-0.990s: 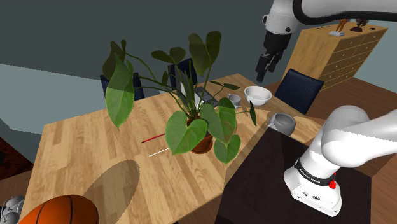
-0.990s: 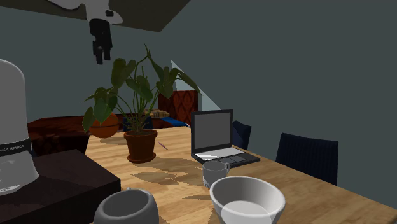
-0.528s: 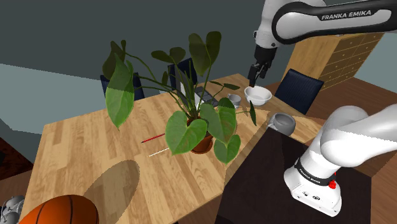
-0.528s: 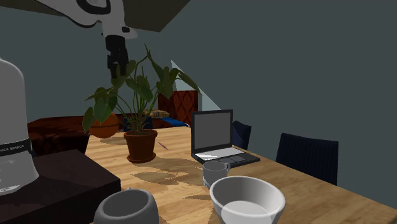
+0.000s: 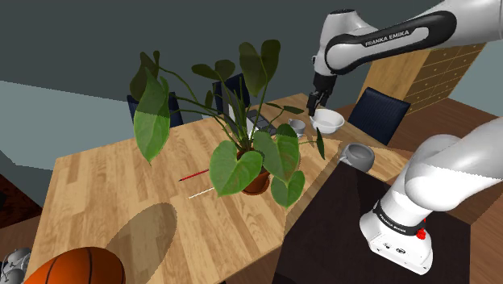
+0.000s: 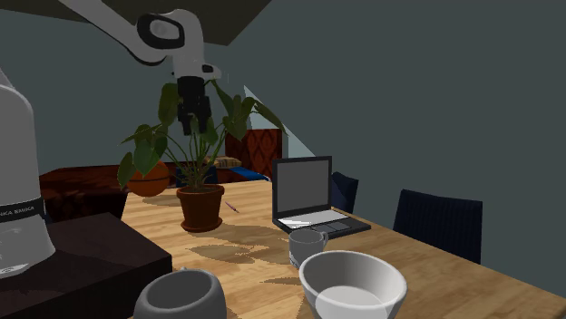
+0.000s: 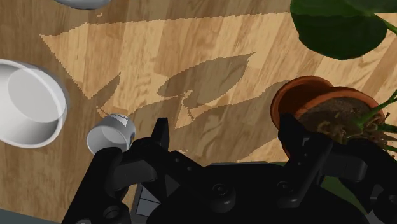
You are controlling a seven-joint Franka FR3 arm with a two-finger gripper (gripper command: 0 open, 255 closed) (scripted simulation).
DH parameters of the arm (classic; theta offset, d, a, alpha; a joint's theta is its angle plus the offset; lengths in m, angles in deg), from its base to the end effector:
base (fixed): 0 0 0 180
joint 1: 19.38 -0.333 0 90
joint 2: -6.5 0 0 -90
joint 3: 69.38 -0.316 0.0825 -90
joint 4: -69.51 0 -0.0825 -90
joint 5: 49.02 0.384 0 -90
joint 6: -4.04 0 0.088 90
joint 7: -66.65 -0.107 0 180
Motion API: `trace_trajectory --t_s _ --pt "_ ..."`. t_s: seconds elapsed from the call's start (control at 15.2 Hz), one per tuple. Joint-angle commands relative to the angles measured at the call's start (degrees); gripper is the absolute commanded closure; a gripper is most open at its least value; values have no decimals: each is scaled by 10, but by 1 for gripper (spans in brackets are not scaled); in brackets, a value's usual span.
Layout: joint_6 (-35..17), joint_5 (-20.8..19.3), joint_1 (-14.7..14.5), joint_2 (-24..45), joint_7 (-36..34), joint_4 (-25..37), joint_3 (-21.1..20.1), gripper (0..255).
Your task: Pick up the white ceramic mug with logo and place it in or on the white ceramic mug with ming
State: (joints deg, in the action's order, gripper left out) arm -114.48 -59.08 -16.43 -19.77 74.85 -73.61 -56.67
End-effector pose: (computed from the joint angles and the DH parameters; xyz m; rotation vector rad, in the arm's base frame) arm 0.3888 -0.1204 0.4440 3.0802 -0.0411 0.0178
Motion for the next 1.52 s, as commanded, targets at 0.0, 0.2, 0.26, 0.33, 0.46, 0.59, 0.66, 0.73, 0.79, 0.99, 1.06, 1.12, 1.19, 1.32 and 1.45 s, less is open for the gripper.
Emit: trace_trajectory --t_s 0.0,0.2,0.26,0.33,0.46,0.59,0.66,0.73,0.79,0.99,1.06,1.12,1.19,1.32,1.45 --pt "-37 0 1 44 15 9 15 0" --pt "-85 7 2 108 42 26 37 0" --pt "-101 12 2 130 52 33 44 0" --pt "-115 17 3 153 62 41 50 0" --pt "-143 32 4 199 85 59 62 0" --pt "-167 51 6 246 110 80 71 0" --pt "-178 62 8 270 123 91 74 0" --pt "-189 73 11 294 136 104 76 0" --pt "-198 86 15 318 150 117 77 0" --pt "-221 123 30 389 190 161 74 0" --pt "-226 135 37 412 202 178 71 0" --pt "-231 147 44 436 214 195 68 0" --pt "-235 157 52 459 225 213 64 0" --pt "-241 176 69 505 244 250 55 0" --pt "-244 190 86 550 260 291 46 0"
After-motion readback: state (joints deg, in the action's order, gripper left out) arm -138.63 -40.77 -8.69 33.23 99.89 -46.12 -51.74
